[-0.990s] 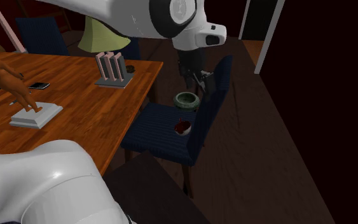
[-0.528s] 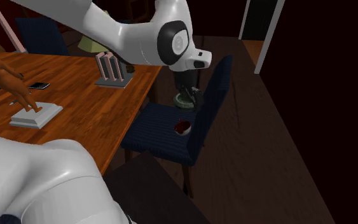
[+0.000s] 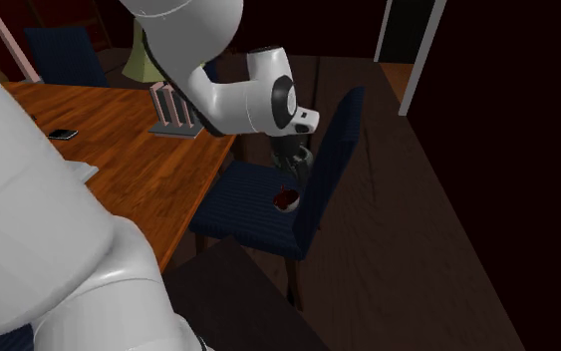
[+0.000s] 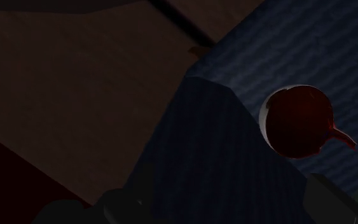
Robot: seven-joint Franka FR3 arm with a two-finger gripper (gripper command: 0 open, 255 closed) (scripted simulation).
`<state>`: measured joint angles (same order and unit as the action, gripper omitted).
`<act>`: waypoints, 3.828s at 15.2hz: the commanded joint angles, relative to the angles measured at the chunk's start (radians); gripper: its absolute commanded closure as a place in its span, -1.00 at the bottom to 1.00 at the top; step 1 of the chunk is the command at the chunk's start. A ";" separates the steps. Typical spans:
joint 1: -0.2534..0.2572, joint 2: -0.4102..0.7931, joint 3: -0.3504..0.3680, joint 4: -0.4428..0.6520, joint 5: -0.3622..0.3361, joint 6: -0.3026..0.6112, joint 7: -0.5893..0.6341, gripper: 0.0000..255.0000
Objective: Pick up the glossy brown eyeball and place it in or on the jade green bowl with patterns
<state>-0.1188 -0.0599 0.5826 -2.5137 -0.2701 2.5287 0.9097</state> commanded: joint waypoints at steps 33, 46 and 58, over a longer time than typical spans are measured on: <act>0.215 0.636 -0.196 0.335 -0.607 0.065 0.573 1.00; 0.151 0.508 -0.112 0.287 -0.485 0.003 0.472 1.00; 0.083 0.357 -0.019 0.263 -0.320 -0.084 0.338 1.00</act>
<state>-0.0293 0.3101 0.5576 -2.2495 -0.6044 2.4519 1.2617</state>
